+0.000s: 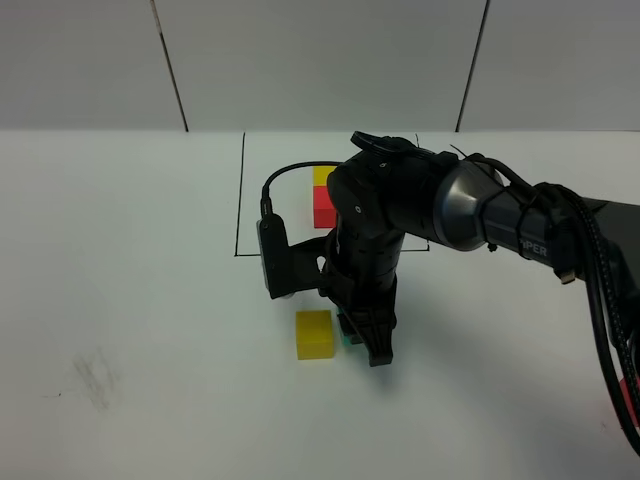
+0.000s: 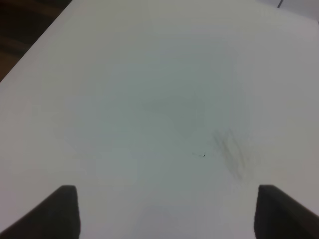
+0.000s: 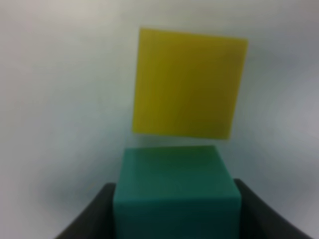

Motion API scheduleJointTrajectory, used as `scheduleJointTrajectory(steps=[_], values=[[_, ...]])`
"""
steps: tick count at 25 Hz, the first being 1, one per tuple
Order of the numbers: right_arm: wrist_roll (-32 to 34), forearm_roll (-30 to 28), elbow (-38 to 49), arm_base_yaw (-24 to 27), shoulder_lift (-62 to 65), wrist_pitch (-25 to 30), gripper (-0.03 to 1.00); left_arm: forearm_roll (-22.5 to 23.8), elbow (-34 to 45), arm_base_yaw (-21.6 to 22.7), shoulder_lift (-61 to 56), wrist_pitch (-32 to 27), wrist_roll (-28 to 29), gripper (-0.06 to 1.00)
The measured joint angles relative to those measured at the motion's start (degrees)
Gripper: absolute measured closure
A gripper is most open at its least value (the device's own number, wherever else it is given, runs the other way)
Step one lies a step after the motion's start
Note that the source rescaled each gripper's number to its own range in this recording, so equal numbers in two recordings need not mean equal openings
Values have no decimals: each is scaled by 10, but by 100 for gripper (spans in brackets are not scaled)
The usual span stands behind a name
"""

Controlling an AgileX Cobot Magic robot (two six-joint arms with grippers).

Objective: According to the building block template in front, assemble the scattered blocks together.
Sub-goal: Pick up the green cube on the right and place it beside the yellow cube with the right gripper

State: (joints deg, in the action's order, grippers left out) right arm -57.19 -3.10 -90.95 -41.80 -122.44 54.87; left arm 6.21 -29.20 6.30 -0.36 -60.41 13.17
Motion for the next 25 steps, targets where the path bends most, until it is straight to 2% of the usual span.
scheduleJointTrajectory(steps=[12,18,25], values=[[5,0,-1,0,-10,-14,72,0,0,0,0,0,0,29],[37,1,-9,7,-23,-14,72,0,0,0,0,0,0,29],[43,0,-10,10,-25,-9,72,0,0,0,0,0,0,29]])
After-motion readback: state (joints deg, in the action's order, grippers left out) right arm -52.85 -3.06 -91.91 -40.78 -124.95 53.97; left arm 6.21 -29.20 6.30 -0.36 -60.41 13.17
